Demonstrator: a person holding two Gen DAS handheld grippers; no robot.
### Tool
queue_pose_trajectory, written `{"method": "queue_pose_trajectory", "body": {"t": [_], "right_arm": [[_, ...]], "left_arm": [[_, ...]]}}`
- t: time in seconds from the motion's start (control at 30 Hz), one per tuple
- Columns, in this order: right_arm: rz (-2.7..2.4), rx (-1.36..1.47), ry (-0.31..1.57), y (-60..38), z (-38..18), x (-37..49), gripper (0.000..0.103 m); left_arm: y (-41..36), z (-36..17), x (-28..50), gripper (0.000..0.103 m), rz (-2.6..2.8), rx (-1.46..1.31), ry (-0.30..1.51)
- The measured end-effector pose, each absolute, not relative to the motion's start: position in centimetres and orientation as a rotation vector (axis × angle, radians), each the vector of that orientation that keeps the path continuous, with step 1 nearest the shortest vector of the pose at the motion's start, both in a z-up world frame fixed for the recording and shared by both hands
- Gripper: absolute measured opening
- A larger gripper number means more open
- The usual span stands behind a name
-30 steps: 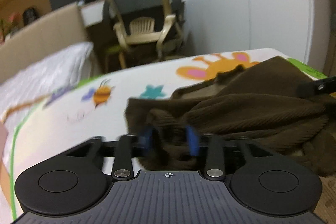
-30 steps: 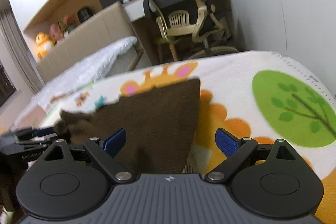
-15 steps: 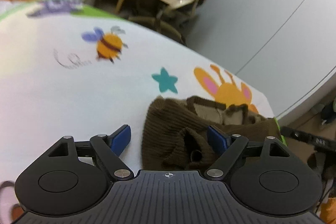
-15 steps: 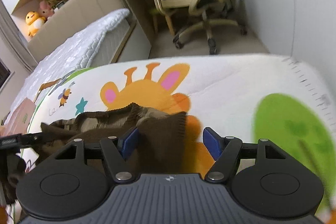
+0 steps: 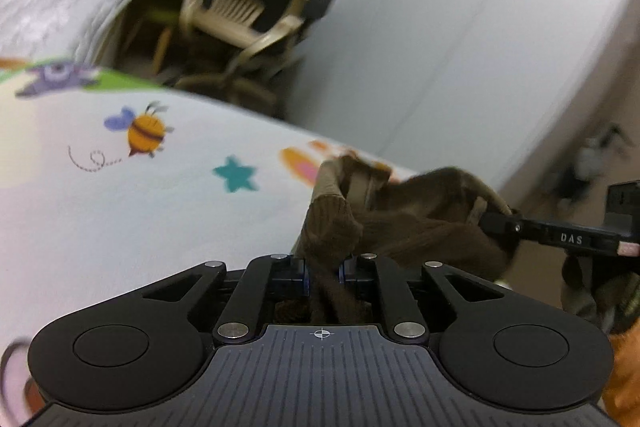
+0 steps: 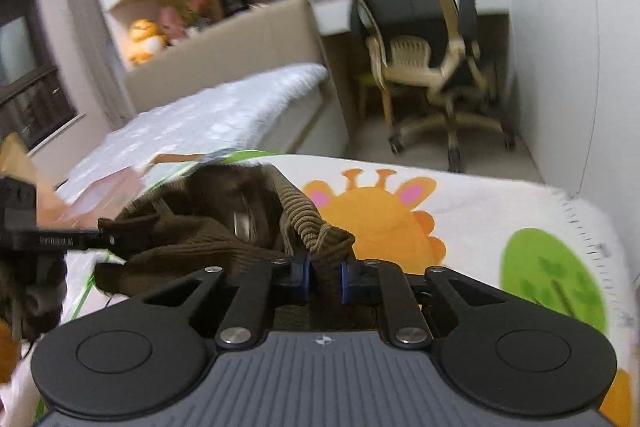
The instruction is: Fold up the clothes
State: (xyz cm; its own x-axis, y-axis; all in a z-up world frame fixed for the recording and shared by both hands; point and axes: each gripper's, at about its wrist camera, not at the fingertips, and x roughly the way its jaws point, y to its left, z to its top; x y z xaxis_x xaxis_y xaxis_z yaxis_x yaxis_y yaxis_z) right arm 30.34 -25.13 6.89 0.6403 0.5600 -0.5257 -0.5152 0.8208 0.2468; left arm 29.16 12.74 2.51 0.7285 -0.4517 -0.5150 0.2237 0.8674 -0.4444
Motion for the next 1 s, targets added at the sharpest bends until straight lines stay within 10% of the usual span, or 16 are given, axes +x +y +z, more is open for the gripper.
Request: {"method": "queue_pose_trajectory", "body": {"t": [0.37,0.63,0.9,1.0], "right_arm": [[0.540,-0.128,0.725,-28.7,0.4,16.5,0.025],[0.504,0.197,0.703,-34.7,1.6,16.1,0.070],[0.596,0.395,0.834,-30.5,-1.4,24.9,0.071],[0.667,0.369,0.877,-27.8,-2.6,27.1,0.052]], "left_arm": [[9.9,1.0,12.0,0.030,-0.407,-0.145,0.698],[14.1,0.2,9.4,0.080,-0.399,-0.407,0.703],[14.8,-3.6,17.2,0.088,-0.432,-0.715,0.768],[13.9,-4.7,19.6,0.085,-0.449,-0.738,0.815]]}}
